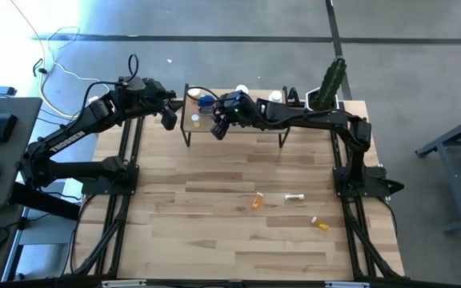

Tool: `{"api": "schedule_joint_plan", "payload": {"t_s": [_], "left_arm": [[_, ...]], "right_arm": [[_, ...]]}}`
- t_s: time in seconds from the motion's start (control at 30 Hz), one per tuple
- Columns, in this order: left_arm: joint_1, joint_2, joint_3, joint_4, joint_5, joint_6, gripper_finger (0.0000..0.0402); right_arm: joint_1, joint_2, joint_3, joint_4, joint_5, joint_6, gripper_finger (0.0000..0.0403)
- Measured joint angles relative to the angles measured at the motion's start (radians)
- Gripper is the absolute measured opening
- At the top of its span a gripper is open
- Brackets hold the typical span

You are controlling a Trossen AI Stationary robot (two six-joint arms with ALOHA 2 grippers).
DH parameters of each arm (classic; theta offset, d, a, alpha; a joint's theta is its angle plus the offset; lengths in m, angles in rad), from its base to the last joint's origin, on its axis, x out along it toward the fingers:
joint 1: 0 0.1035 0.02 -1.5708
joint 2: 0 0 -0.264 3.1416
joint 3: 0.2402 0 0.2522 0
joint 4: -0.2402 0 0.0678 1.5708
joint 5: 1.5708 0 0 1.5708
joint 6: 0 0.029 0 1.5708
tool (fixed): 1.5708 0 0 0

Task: Pick and place medicine bottles onto shelf by color
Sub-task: Put the right small orange pill bottle on the shelf

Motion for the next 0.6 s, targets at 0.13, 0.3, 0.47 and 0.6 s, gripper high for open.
{"api": "schedule_joint_plan", "payload": {"t_s": [0.13, 0.3, 0.47, 0.6], "left_arm": [[0.0, 0.0, 0.0, -0.001, 0.0, 0.0, 0.0225], [-0.001, 0.0, 0.0, -0.017, 0.013, -0.032, 0.0225], [-0.001, 0.0, 0.0, -0.031, 0.086, -0.053, 0.0225], [-0.001, 0.0, 0.0, -0.031, 0.087, -0.053, 0.0225]], "right_arm": [[0.012, 0.0, 0.055, -0.079, 0.001, 0.013, 0.0179], [0.048, -0.001, 0.129, -0.217, 0.0, 0.054, 0.0179], [0.107, -0.019, 0.141, -0.307, 0.03, 0.047, 0.0179], [0.15, -0.051, 0.118, -0.381, 0.101, 0.056, 0.0179]]}}
